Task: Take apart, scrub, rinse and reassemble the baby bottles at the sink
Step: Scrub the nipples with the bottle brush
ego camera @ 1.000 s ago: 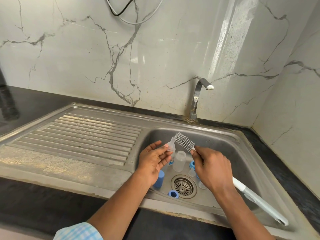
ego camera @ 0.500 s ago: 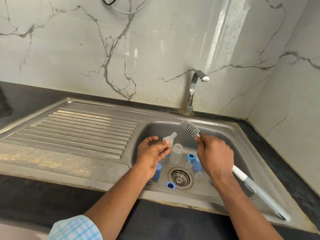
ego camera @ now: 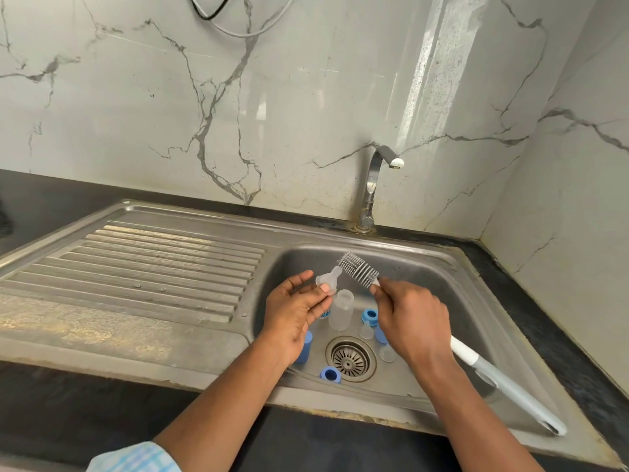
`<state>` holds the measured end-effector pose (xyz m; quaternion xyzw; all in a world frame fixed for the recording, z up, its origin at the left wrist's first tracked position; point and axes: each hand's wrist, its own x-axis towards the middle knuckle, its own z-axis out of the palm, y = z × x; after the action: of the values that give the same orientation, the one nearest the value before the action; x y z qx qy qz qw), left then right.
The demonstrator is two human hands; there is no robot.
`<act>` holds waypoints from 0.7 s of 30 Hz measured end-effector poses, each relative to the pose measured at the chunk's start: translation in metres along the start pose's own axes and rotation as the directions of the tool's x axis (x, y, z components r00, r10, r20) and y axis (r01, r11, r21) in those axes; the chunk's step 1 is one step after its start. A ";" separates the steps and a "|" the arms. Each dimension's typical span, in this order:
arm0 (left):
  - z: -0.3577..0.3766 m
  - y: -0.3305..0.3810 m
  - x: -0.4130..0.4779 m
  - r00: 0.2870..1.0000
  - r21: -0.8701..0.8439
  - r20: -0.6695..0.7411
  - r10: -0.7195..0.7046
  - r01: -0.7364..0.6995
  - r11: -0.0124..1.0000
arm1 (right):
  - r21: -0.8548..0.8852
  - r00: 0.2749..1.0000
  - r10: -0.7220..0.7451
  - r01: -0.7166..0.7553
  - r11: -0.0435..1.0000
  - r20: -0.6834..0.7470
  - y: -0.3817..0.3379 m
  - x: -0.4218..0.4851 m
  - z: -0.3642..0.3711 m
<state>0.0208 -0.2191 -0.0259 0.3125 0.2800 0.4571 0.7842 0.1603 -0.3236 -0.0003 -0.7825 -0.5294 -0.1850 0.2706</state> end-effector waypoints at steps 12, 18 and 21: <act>0.000 0.002 -0.002 0.997 0.119 -0.001 -0.078 0.078 0.990 | 0.059 1.000 -0.030 0.030 0.998 0.004 -0.001 -0.001 0.002; -0.003 0.002 0.001 0.998 0.075 -0.048 -0.033 0.037 0.996 | 0.066 0.984 -0.160 0.155 0.986 0.081 -0.010 -0.004 0.004; -0.001 0.003 -0.001 1.000 0.069 -0.006 -0.017 0.018 0.997 | 0.037 0.983 -0.131 0.127 0.991 0.132 -0.015 -0.004 0.005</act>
<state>0.0184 -0.2186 -0.0245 0.3357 0.3004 0.4410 0.7762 0.1447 -0.3190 -0.0032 -0.7533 -0.5986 -0.1414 0.2328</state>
